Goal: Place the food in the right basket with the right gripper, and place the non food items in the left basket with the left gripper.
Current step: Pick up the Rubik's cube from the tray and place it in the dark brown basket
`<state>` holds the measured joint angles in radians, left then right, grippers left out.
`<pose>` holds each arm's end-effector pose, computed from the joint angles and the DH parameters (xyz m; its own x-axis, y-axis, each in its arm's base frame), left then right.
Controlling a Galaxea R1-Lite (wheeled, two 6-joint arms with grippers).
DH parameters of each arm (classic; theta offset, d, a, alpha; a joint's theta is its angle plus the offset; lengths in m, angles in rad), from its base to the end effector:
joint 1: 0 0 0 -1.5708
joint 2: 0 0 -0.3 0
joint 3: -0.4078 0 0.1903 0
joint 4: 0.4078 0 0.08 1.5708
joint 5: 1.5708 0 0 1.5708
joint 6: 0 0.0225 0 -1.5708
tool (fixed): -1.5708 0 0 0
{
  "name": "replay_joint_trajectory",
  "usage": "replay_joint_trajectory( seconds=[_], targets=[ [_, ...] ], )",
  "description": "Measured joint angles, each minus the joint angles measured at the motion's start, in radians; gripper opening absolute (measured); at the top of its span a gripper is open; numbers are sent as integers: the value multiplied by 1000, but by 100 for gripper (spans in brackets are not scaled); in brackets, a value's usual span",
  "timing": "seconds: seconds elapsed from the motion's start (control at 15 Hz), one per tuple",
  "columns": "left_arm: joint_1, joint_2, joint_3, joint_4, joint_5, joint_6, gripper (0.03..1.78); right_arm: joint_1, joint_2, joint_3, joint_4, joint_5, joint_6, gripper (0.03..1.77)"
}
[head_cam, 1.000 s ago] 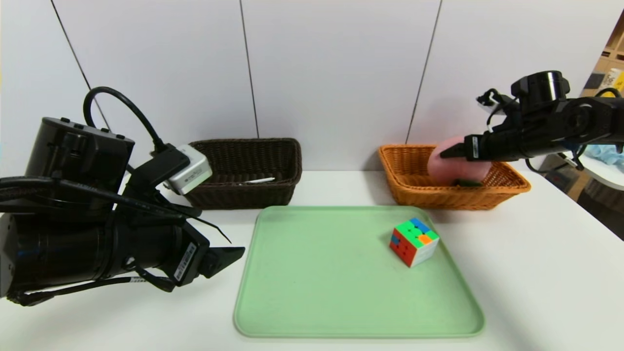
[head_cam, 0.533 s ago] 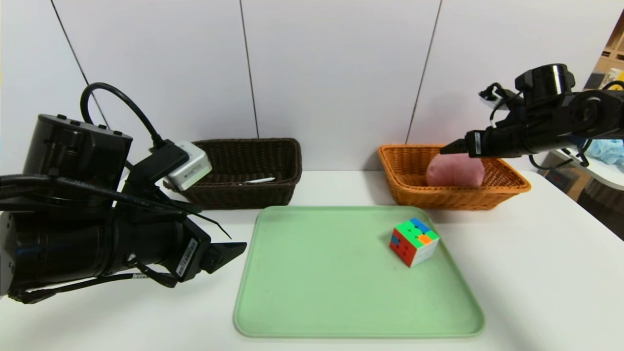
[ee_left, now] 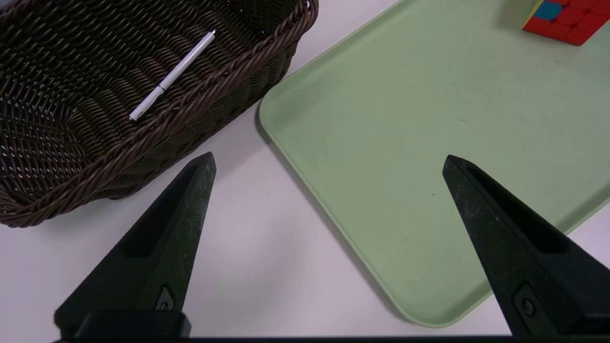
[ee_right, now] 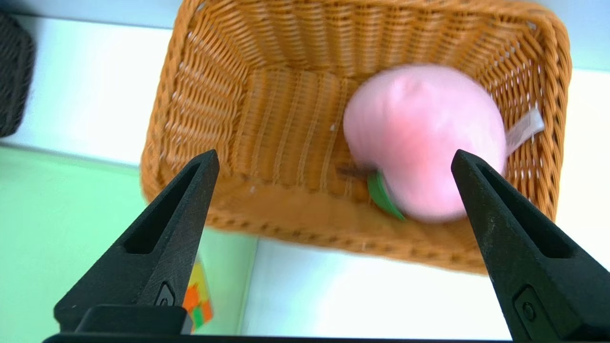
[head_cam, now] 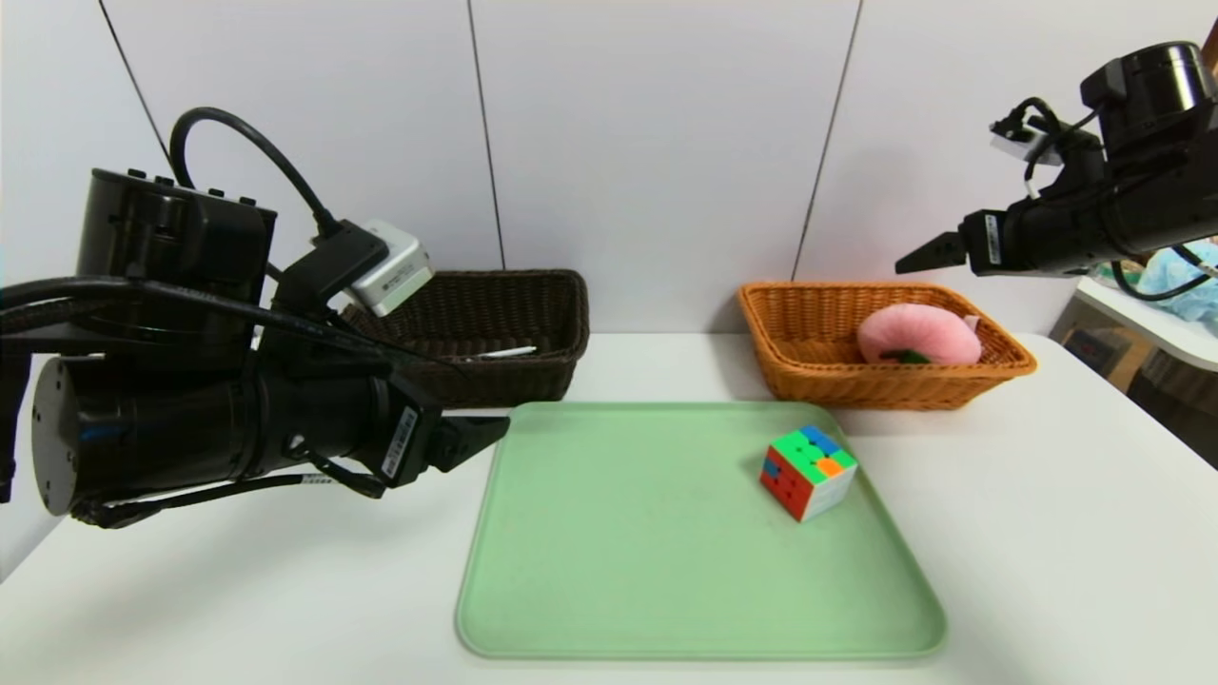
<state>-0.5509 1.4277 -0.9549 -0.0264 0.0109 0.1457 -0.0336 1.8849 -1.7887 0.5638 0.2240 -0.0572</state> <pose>0.2043 -0.1252 0.2403 0.7742 -0.4628 -0.4317 0.5630 0.8153 0.1356 0.3543 -0.0069 0.2812 0.7773 0.1961 -0.5978 -0.1774 0.9799 0.0908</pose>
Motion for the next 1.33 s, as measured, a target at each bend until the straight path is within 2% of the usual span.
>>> replay_joint_trajectory(
  seconds=[0.27,0.67,1.0,1.13,1.33],
  targets=[
    [0,8,1,2,0,-1,169,1,-111,63,44,20,2,169],
    [-17,58,-59,-9,-20,9,169,1,-299,284,47,20,5,169],
    [-86,209,-231,-26,-48,9,169,-1,-415,403,47,20,46,169],
    [-125,276,-285,-31,-79,8,169,-8,-448,434,47,19,47,169],
    [-193,383,-345,-101,-118,11,169,-23,-479,475,47,15,47,169]
  ],
)
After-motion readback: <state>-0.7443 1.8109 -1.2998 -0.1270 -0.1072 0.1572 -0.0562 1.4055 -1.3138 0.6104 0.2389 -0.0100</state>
